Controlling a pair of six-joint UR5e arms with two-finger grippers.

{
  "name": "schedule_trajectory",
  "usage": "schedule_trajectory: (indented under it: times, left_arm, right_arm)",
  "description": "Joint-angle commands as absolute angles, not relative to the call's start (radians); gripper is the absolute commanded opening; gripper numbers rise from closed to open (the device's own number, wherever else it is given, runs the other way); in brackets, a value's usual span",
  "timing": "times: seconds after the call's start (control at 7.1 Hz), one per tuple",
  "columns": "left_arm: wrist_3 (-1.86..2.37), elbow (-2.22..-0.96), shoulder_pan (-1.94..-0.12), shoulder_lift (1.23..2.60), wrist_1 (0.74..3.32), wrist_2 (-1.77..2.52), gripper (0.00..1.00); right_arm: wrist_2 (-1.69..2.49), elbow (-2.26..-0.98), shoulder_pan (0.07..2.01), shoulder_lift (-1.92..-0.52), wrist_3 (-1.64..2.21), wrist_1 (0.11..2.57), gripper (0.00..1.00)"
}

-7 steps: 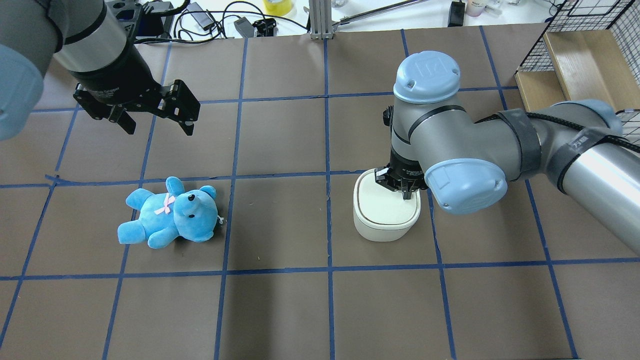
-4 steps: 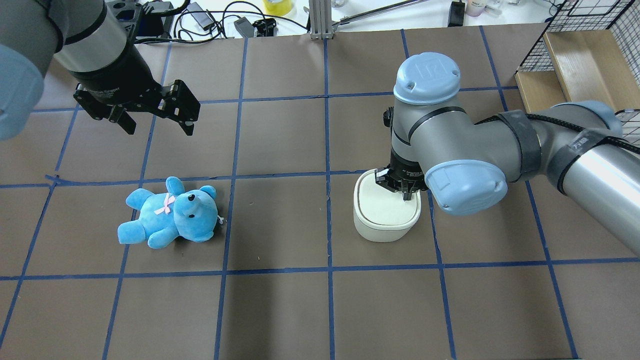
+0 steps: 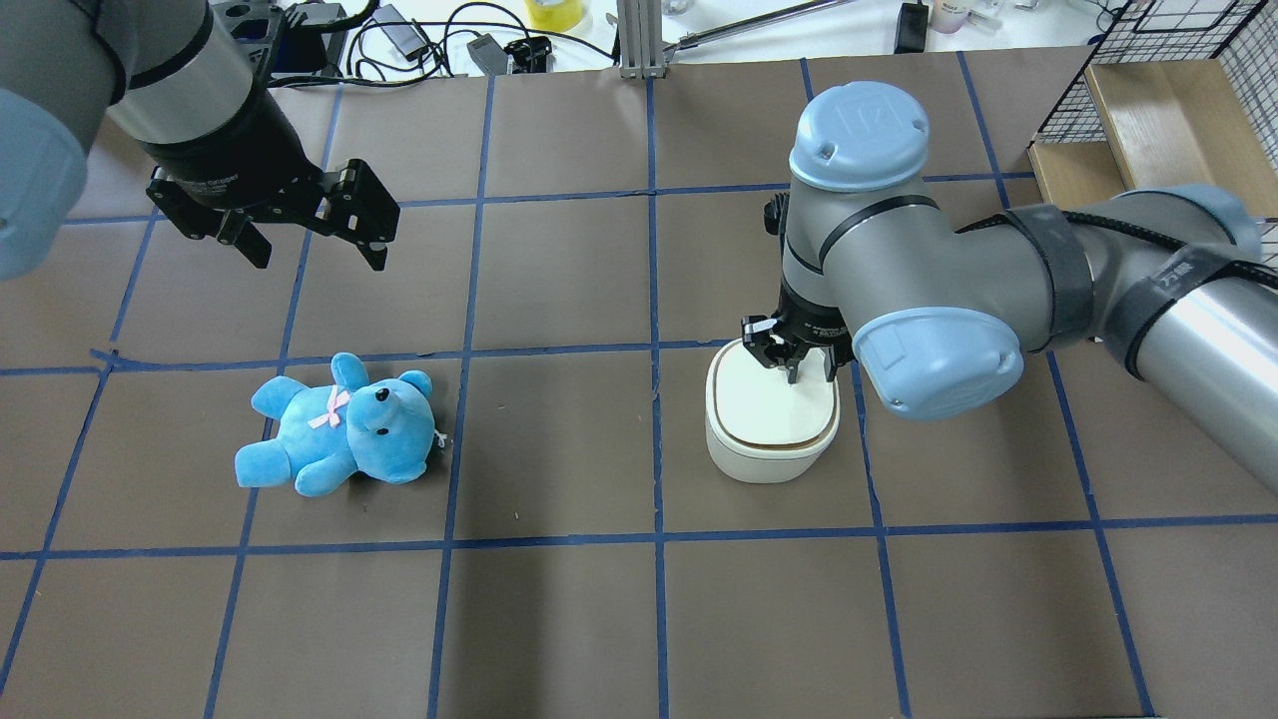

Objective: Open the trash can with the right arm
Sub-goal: 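Lift the right gripper, tipping the lid open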

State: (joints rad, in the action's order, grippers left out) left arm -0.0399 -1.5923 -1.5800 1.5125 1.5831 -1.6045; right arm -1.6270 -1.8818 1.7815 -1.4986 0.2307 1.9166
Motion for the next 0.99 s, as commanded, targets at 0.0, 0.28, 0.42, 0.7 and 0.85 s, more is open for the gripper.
schedule_trajectory:
  times: [0.0,0.28,0.42,0.7,0.85]
  left_arm:
    - [-0.04,-1.592,-1.58,1.513,1.583,-1.605,1.0]
    - [-0.04,-1.592,-1.58,1.513,1.583,-1.605,1.0]
    - [-0.04,-1.592,-1.58,1.513,1.583,-1.605,1.0]
    - [-0.04,-1.592,-1.58,1.513,1.583,-1.605,1.0]
    - [-0.04,-1.592,-1.58,1.513,1.583,-1.605,1.0]
  right_arm:
    - [-1.621,-1.74,1.775,-1.528,0.23,1.765,1.0]
    - [-1.62,-1.566,1.773,-1.529,0.229,1.608,1.0]
    - [-1.617,-1.48,1.772,-1.531,0.229,1.547,1.0]
    - [-1.62,-1.39,1.767,-1.528,0.227,1.474,1.0]
    - [-1.623,-1.393,1.758,-1.516,0.227,1.474,1.0]
